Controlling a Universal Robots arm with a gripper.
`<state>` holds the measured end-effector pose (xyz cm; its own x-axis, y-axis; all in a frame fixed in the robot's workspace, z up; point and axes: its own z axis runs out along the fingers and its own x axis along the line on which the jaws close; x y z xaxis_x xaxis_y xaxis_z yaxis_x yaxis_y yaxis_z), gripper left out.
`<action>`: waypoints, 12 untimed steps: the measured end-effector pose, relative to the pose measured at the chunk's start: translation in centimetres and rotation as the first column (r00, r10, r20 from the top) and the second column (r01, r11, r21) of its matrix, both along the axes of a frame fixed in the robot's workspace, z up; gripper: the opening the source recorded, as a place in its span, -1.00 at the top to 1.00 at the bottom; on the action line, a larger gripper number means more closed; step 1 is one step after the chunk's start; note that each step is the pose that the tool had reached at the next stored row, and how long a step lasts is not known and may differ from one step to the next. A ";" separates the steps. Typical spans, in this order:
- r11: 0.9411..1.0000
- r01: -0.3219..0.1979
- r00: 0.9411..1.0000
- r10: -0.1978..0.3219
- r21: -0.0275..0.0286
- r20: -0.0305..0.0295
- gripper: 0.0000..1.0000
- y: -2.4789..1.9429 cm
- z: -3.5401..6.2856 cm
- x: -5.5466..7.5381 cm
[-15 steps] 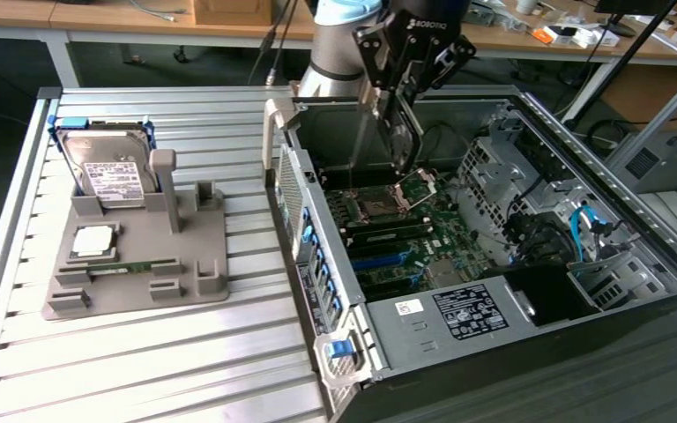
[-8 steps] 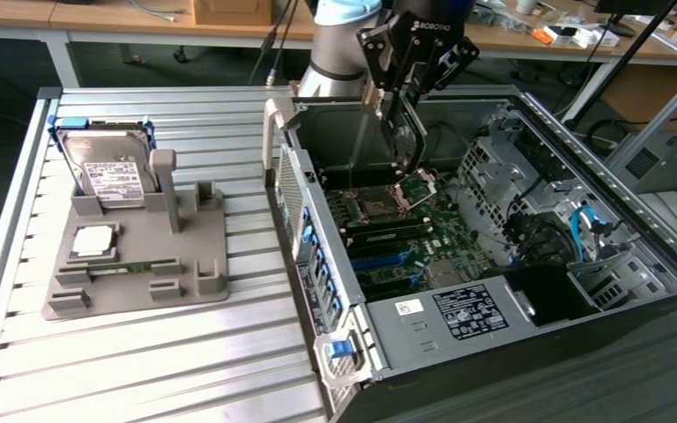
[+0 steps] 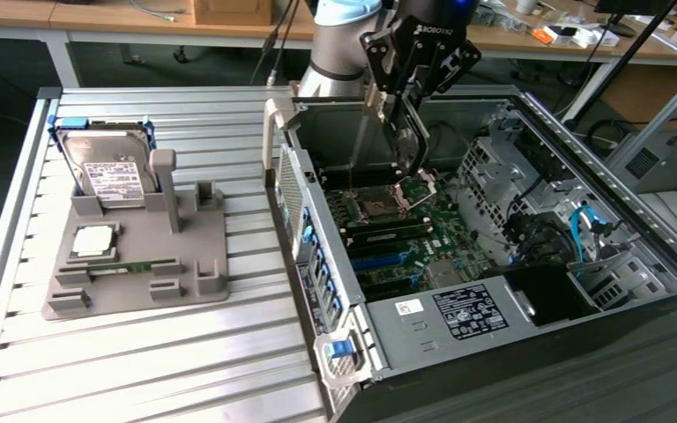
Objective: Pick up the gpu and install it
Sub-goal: 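Pick up the gpu and move the gpu toward the slot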
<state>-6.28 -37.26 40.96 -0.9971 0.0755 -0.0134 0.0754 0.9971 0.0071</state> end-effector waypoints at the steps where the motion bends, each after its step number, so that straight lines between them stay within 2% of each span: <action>1: 1.000 0.000 1.000 0.000 0.000 0.000 0.40 0.00 -0.05 0.1; 12: 1.000 0.000 1.000 0.000 0.000 -0.001 0.40 -0.14 -0.55 0.9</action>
<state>-5.33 -37.40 40.41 -0.9971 0.0756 -0.0130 0.0755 0.9971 0.0069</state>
